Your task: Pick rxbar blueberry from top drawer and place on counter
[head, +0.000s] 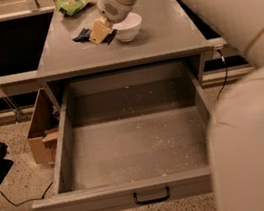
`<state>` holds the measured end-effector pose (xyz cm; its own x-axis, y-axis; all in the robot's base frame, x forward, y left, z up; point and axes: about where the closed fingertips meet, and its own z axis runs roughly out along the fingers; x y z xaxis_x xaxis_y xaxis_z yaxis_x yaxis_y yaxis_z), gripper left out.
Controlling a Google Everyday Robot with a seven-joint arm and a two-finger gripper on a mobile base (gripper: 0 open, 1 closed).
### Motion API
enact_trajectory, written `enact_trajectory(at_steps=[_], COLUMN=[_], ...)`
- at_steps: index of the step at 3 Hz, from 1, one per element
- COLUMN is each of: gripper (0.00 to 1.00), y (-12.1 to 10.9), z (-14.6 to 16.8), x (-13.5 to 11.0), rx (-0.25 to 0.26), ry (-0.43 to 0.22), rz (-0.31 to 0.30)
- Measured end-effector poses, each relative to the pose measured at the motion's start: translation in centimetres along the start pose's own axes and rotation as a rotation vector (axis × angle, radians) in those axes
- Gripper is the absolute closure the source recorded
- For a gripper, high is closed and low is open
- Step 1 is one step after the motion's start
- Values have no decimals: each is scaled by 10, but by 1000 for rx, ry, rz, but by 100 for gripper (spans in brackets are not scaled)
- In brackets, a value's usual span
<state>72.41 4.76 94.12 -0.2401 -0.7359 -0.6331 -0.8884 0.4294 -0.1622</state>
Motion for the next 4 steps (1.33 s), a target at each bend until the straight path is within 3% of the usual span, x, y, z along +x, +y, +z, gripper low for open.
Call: enact_trajectory(at_steps=[1, 2, 4], gripper=[100, 100, 100], y=[-15, -35, -62], z=[26, 55, 137], x=[-28, -43, -46], rx=[33, 35, 21], ry=[44, 28, -39], rz=[33, 60, 187])
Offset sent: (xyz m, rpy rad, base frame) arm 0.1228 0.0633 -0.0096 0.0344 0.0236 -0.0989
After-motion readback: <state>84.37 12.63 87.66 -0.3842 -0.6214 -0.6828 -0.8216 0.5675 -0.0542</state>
